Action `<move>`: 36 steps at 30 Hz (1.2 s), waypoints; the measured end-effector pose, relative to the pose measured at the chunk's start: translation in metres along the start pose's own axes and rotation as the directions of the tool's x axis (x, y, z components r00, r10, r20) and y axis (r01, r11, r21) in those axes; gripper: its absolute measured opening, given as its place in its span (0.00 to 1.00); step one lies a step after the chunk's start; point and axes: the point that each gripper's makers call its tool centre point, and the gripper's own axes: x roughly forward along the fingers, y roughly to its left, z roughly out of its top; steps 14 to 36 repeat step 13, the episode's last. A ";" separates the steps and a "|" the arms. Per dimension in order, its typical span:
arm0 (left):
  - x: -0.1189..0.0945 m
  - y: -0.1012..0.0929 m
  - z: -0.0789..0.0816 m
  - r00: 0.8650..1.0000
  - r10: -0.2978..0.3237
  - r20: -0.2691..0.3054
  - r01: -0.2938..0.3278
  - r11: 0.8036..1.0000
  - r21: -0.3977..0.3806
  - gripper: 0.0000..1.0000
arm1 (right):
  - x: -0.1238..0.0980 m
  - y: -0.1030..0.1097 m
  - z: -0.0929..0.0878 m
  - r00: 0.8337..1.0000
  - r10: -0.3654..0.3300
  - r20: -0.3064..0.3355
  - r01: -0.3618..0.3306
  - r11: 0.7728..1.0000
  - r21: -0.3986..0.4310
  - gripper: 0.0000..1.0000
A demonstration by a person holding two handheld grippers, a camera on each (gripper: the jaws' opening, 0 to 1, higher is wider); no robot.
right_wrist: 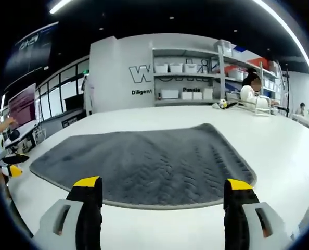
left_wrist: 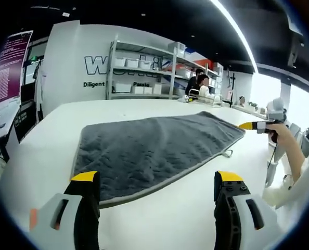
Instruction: Open the folded towel by lifting each exposed corner and separating the folded layers until the towel lies flat within the target outline without major curled edges
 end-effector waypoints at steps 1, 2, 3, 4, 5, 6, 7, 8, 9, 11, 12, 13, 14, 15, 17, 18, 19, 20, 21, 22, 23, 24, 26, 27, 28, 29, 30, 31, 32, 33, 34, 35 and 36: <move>0.001 0.000 -0.001 1.000 0.000 -0.004 0.000 1.000 0.001 0.89 | -0.002 -0.004 -0.002 1.000 -0.003 -0.003 0.003 1.000 0.004 0.99; 0.001 0.000 -0.001 1.000 0.000 -0.008 0.000 1.000 0.004 0.89 | -0.003 -0.005 -0.003 1.000 -0.005 -0.004 0.005 1.000 0.008 0.99; 0.001 0.000 -0.001 1.000 0.001 -0.012 -0.001 1.000 0.010 0.89 | -0.005 -0.009 -0.005 1.000 -0.011 -0.008 0.011 1.000 0.021 0.99; 0.001 0.000 -0.001 1.000 0.003 -0.013 -0.003 1.000 0.014 0.89 | -0.005 -0.011 -0.006 1.000 -0.011 -0.011 0.012 1.000 0.029 0.99; 0.001 0.001 -0.001 1.000 0.005 -0.014 -0.005 1.000 0.018 0.89 | -0.005 -0.012 -0.007 1.000 -0.011 -0.013 0.012 0.999 0.035 0.99; 0.001 0.001 -0.001 1.000 0.006 -0.015 -0.006 1.000 0.020 0.89 | -0.005 -0.013 -0.007 1.000 -0.011 -0.016 0.012 0.999 0.040 0.99; 0.001 0.001 -0.002 1.000 0.007 -0.016 -0.007 1.000 0.020 0.89 | -0.005 -0.014 -0.008 1.000 -0.012 -0.020 0.012 0.999 0.039 0.99; 0.001 0.002 -0.003 1.000 0.011 -0.019 -0.010 1.000 0.021 0.89 | -0.005 -0.014 -0.008 1.000 -0.014 -0.026 0.014 0.999 0.035 0.99; 0.001 0.002 -0.004 1.000 0.013 -0.022 -0.013 1.000 0.021 0.89 | -0.005 -0.015 -0.008 0.999 -0.017 -0.031 0.018 0.999 0.030 0.99; -0.001 0.003 -0.006 1.000 0.021 -0.020 -0.021 0.999 0.024 0.89 | -0.004 -0.016 -0.008 0.999 -0.022 -0.038 0.022 0.999 0.024 0.99; -0.001 0.004 -0.007 1.000 0.023 -0.020 -0.022 0.999 0.023 0.89 | -0.002 -0.016 -0.008 0.999 -0.024 -0.043 0.025 0.999 0.021 0.99; 0.000 0.004 -0.007 0.999 0.024 -0.022 -0.024 1.000 0.019 0.89 | 0.000 -0.016 -0.008 0.999 -0.025 -0.045 0.026 0.999 0.020 0.99; 0.000 0.004 -0.007 0.999 0.024 -0.022 -0.024 1.000 0.019 0.89 | 0.000 -0.016 -0.008 0.999 -0.025 -0.045 0.026 0.999 0.020 0.99; 0.000 0.004 -0.007 0.999 0.024 -0.022 -0.024 1.000 0.019 0.89 | 0.000 -0.016 -0.008 0.999 -0.025 -0.045 0.026 0.999 0.020 0.99; 0.000 0.004 -0.007 0.999 0.024 -0.022 -0.024 1.000 0.019 0.89 | 0.000 -0.016 -0.008 0.999 -0.025 -0.045 0.026 0.999 0.020 0.99; 0.000 0.004 -0.007 0.999 0.024 -0.022 -0.024 1.000 0.019 0.89 | 0.000 -0.016 -0.008 0.999 -0.025 -0.045 0.026 0.999 0.020 0.99; 0.000 0.004 -0.007 0.999 0.024 -0.022 -0.024 1.000 0.019 0.89 | 0.000 -0.016 -0.008 0.999 -0.025 -0.045 0.026 0.999 0.020 0.99; 0.000 0.004 -0.007 0.999 0.024 -0.022 -0.024 1.000 0.019 0.89 | 0.000 -0.016 -0.008 0.999 -0.025 -0.045 0.026 0.999 0.020 0.99; 0.000 0.004 -0.007 0.999 0.024 -0.022 -0.024 1.000 0.019 0.89 | 0.000 -0.016 -0.008 0.999 -0.025 -0.045 0.026 0.999 0.020 0.99; 0.000 0.004 -0.007 0.999 0.024 -0.022 -0.024 1.000 0.019 0.89 | 0.000 -0.016 -0.008 0.999 -0.025 -0.045 0.026 0.999 0.020 0.99; 0.000 0.004 -0.007 0.999 0.024 -0.022 -0.024 1.000 0.019 0.89 | 0.000 -0.016 -0.008 0.999 -0.025 -0.045 0.026 0.999 0.020 0.99; 0.000 0.004 -0.007 0.999 0.024 -0.022 -0.024 1.000 0.019 0.89 | 0.000 -0.016 -0.008 0.999 -0.025 -0.045 0.026 0.999 0.020 0.99; 0.000 0.004 -0.007 0.999 0.024 -0.022 -0.024 1.000 0.019 0.89 | 0.000 -0.016 -0.008 0.999 -0.025 -0.045 0.026 0.999 0.020 0.99; 0.000 0.004 -0.007 0.999 0.024 -0.022 -0.024 1.000 0.019 0.89 | 0.000 -0.016 -0.008 0.999 -0.025 -0.045 0.026 0.999 0.020 0.99; 0.000 0.004 -0.007 0.999 0.024 -0.022 -0.024 1.000 0.019 0.89 | 0.000 -0.016 -0.008 0.999 -0.025 -0.045 0.026 0.999 0.020 0.99; 0.000 0.004 -0.007 0.999 0.024 -0.022 -0.024 1.000 0.019 0.89 | 0.000 -0.016 -0.008 0.999 -0.025 -0.045 0.026 0.999 0.020 0.99; 0.000 0.004 -0.007 0.999 0.024 -0.022 -0.024 1.000 0.019 0.89 | 0.000 -0.016 -0.008 0.999 -0.025 -0.045 0.026 0.999 0.020 0.99; 0.000 0.004 -0.007 0.999 0.024 -0.022 -0.024 1.000 0.019 0.89 | 0.000 -0.016 -0.008 0.999 -0.025 -0.045 0.026 0.999 0.020 0.99; 0.000 0.004 -0.007 0.999 0.024 -0.022 -0.024 1.000 0.019 0.89 | 0.000 -0.016 -0.008 0.999 -0.025 -0.045 0.026 0.999 0.020 0.99; 0.000 0.004 -0.007 0.999 0.024 -0.022 -0.024 1.000 0.019 0.89 | 0.000 -0.016 -0.008 0.999 -0.025 -0.045 0.026 0.999 0.020 0.99; 0.000 0.004 -0.007 0.999 0.024 -0.022 -0.024 1.000 0.019 0.89 | 0.000 -0.016 -0.008 0.999 -0.025 -0.045 0.026 0.999 0.020 0.99; 0.000 0.004 -0.007 0.999 0.024 -0.022 -0.024 1.000 0.019 0.89 | 0.000 -0.016 -0.008 0.999 -0.025 -0.045 0.026 0.999 0.020 0.99; 0.000 0.004 -0.007 0.999 0.024 -0.022 -0.024 1.000 0.019 0.89 | 0.000 -0.016 -0.008 0.999 -0.025 -0.045 0.026 0.999 0.020 0.99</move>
